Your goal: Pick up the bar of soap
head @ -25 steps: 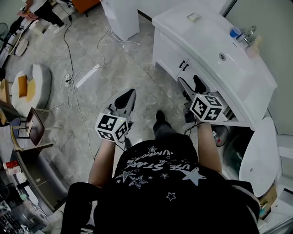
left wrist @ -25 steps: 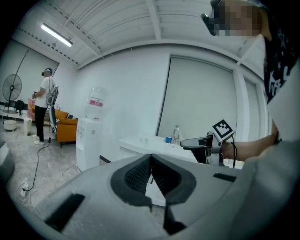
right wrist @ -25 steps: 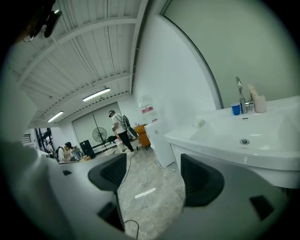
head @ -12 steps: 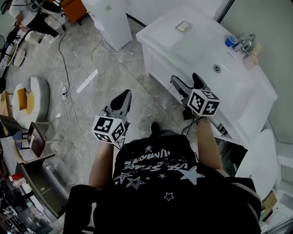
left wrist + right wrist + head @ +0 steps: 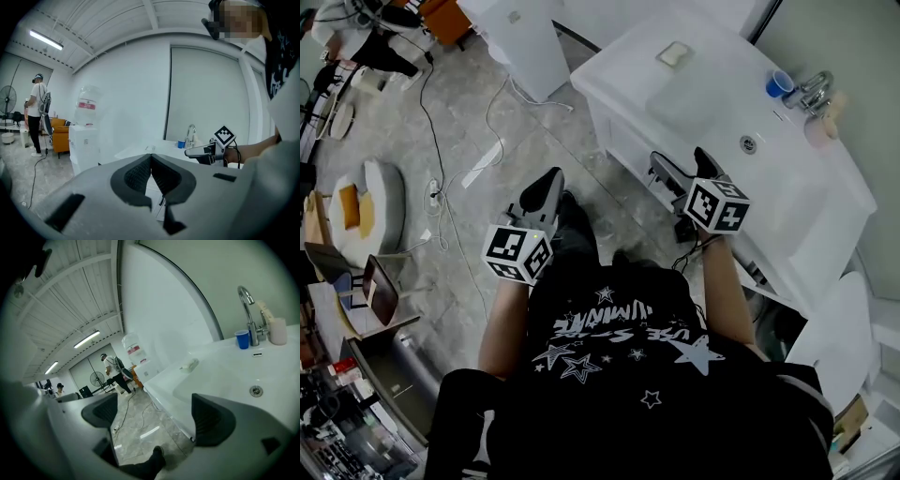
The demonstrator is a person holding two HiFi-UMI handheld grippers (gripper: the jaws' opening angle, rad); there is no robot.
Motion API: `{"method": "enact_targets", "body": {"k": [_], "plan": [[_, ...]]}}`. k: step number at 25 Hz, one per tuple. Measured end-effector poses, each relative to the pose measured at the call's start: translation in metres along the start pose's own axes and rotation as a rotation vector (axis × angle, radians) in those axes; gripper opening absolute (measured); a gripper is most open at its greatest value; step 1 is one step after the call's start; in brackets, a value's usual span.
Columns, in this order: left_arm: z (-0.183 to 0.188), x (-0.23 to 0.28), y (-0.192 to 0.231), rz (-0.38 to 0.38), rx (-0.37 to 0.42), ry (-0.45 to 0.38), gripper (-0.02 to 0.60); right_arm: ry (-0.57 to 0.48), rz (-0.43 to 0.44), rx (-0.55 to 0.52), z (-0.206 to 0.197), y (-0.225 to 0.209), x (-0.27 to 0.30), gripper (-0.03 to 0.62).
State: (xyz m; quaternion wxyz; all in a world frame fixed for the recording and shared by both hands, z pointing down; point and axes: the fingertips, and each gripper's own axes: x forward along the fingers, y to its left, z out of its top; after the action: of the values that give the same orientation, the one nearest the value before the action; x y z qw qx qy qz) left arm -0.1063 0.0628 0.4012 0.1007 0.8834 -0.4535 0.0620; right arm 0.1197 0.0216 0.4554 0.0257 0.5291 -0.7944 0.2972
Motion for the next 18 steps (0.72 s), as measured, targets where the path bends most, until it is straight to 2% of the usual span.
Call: {"method": "enact_targets", "body": {"k": [8, 12, 15, 18], "plan": [[0.002, 0.061, 0.044, -0.084, -0.003, -0.002, 0.009, 0.002, -0.078, -0.003, 0.009, -0.022, 0.035, 0.482], [0.008, 0.113, 0.07, -0.176, -0.001, 0.002, 0.011, -0.014, -0.16, 0.027, 0.023, -0.041, 0.063, 0.476], [0.014, 0.157, 0.091, -0.249, 0.025, 0.034, 0.009, -0.022, -0.235, 0.043, 0.041, -0.057, 0.09, 0.437], [0.024, 0.201, 0.11, -0.327, 0.032, 0.055, 0.009, -0.048, -0.291, 0.081, 0.06, -0.065, 0.115, 0.434]]}}
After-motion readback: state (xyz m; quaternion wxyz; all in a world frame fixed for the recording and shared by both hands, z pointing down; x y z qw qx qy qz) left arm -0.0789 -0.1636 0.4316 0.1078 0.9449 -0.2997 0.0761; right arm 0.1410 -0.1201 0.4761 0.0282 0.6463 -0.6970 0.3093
